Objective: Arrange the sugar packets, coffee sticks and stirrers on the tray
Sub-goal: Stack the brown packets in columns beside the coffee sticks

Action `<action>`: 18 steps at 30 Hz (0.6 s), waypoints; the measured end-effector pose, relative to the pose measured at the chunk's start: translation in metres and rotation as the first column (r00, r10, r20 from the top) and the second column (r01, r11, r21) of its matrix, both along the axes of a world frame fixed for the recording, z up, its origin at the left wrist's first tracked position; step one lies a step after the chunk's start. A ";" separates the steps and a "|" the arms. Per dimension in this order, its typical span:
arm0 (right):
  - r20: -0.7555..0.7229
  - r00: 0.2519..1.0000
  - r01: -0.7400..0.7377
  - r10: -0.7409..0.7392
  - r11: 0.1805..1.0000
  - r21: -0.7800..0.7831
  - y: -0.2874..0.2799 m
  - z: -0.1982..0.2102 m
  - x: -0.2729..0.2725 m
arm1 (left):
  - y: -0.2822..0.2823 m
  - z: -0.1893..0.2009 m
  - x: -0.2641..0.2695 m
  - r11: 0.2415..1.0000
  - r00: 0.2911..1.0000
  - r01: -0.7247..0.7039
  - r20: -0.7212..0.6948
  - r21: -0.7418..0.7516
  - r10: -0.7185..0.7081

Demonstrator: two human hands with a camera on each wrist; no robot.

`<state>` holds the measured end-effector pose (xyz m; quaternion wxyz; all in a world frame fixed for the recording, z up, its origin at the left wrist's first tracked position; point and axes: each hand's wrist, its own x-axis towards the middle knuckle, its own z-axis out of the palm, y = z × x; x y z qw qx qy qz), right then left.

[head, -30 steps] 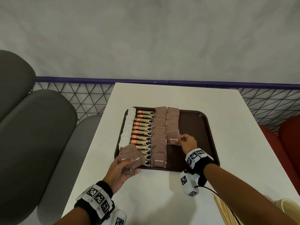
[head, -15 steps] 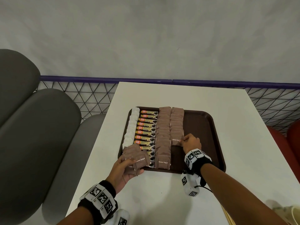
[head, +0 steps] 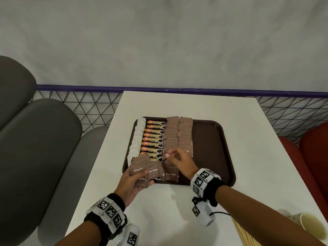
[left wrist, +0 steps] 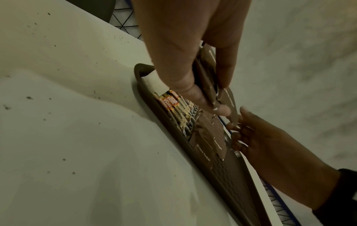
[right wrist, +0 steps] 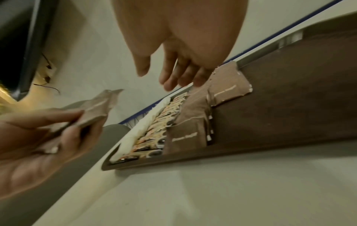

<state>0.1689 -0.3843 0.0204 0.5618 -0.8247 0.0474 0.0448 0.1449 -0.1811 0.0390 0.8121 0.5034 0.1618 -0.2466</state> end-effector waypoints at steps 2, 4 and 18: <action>-0.073 0.988 -0.131 0.137 0.988 0.079 0.008 0.002 -0.006 | -0.002 0.001 -0.002 1.000 1.000 0.011 0.009 -0.004 -0.011; -0.115 0.967 -0.207 0.228 0.964 0.167 0.014 0.002 -0.010 | -0.003 0.002 -0.004 1.000 1.000 0.021 0.015 -0.004 -0.021; -0.011 0.950 0.311 -0.311 0.950 0.020 -0.046 0.006 -0.005 | 0.003 0.004 -0.008 0.999 0.999 -0.032 -0.044 -0.044 0.030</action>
